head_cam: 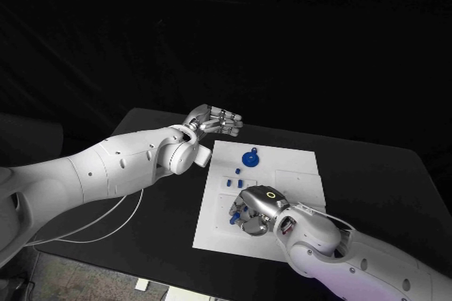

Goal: Assemble the parts on the task board

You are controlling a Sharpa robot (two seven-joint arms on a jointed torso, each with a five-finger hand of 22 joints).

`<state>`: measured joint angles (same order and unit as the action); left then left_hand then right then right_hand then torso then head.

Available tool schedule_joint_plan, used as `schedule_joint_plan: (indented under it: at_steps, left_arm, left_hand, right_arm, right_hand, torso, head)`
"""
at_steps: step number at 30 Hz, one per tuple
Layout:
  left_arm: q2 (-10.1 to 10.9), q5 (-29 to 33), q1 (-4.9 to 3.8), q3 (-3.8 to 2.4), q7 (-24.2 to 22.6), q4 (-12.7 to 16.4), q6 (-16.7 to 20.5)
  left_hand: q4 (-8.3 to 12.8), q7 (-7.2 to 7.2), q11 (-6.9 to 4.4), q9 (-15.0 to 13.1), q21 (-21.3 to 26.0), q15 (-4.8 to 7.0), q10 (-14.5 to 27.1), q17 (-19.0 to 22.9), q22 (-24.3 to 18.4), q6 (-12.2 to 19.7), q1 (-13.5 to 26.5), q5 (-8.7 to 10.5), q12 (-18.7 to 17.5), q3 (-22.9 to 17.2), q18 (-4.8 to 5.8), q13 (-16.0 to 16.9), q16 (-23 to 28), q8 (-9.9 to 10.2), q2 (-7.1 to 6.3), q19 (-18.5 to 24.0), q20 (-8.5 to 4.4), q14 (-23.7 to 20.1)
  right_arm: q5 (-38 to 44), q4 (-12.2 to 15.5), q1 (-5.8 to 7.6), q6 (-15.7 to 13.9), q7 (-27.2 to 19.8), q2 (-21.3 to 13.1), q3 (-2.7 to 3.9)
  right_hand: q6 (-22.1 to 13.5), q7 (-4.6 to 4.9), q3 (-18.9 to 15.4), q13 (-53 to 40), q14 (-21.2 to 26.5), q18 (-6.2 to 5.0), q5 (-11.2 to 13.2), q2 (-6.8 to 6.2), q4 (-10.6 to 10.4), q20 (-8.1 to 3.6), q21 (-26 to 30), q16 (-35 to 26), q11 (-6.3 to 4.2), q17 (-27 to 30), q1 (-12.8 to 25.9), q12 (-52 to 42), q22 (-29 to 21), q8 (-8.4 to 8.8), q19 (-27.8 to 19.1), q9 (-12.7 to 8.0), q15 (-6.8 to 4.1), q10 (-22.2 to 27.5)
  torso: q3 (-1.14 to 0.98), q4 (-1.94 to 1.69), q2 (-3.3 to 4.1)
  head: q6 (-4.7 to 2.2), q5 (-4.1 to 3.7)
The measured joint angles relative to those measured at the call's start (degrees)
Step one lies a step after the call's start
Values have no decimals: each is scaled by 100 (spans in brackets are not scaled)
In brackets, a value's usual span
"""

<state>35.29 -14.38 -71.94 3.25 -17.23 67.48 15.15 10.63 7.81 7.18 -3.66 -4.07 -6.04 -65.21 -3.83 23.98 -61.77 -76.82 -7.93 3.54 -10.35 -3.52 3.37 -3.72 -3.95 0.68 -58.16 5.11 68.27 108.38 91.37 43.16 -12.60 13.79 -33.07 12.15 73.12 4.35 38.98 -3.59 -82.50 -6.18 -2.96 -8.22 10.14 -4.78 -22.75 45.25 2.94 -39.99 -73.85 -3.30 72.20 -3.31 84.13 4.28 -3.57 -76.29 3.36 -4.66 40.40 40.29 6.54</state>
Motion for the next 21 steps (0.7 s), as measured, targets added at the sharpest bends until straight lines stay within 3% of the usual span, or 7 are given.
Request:
schedule_joint_plan:
  at_steps: [9,21]
  left_arm:
    - [3,3,0,0,0,0,-7]
    - [8,5,0,0,4,0,-18]
  left_hand:
    - [0,0,0,0,0,0,0,0,0,-1,0,0,0,0,0,0,0,0,0,0,0,0]
    - [0,1,0,0,0,0,0,0,1,-1,0,0,0,0,0,0,0,0,0,0,0,0]
  right_arm:
    - [208,-50,-1,-25,78,21,-58]
    - [444,-38,-6,-64,173,38,-87]
  right_hand:
    - [1,-2,16,6,0,0,-1,-1,32,0,0,0,-1,-7,0,8,15,-6,0,0,0,1]
    - [0,-2,57,1,-1,-1,1,-2,38,1,-33,0,1,-27,0,23,40,-17,1,5,1,-2]
  torso:
    - [6,0,-1]
    - [8,0,-4]
  head:
    - [21,13]
    - [31,22]
